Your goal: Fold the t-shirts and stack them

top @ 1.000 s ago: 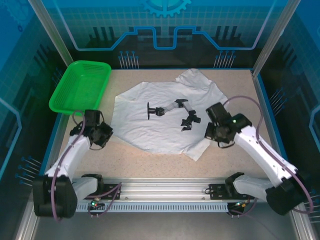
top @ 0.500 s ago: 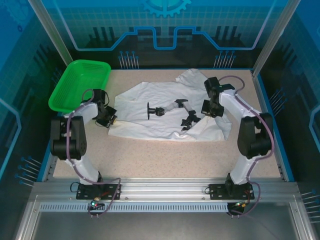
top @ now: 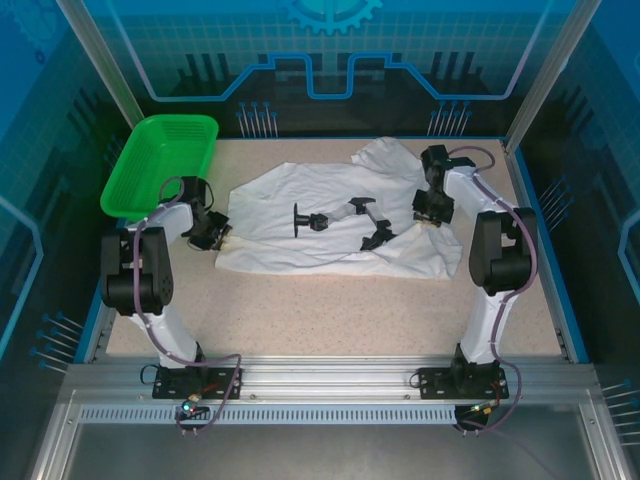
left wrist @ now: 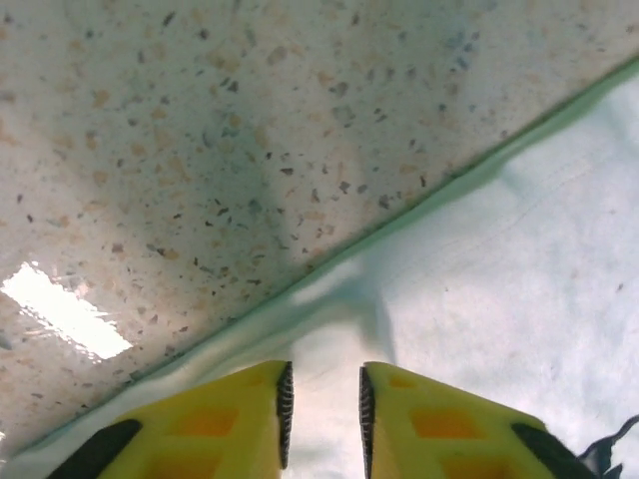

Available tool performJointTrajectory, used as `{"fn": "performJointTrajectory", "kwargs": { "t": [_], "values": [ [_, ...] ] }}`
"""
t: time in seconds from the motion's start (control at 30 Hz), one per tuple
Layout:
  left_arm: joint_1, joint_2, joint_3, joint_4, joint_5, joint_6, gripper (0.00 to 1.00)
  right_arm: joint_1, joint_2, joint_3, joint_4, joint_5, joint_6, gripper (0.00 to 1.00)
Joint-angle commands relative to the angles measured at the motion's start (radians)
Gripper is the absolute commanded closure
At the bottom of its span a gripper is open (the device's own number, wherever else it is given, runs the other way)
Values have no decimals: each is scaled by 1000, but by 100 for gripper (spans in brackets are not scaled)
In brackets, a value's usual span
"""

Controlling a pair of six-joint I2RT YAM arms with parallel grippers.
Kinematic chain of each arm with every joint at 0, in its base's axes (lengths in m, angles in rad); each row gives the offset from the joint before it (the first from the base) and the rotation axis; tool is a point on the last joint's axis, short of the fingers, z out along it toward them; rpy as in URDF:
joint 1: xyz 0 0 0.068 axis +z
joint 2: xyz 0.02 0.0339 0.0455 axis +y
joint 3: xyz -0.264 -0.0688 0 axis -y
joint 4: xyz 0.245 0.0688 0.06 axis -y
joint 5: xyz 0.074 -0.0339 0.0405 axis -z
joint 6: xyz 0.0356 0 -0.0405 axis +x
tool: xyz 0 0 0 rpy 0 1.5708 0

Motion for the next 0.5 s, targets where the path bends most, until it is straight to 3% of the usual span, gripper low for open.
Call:
{"fn": "performJointTrajectory", "kwargs": {
  "t": [0.0, 0.07, 0.13, 0.17, 0.47],
  "values": [
    [12, -53, -1, 8, 16, -19, 67, -31, -8, 14, -15, -62, -8, 51],
    [6, -100, -21, 15, 7, -26, 64, -43, -57, -26, 7, -76, -6, 44],
    [-4, -153, -39, 18, -10, -28, 52, -60, -135, -93, 41, -104, 1, 37],
    [-12, -180, -48, 13, -18, -31, 51, -70, -171, -126, 58, -124, 4, 36],
    [-118, -338, -164, 32, -51, -7, 50, -97, -522, -531, 252, -358, 21, 41]
  ]
}}
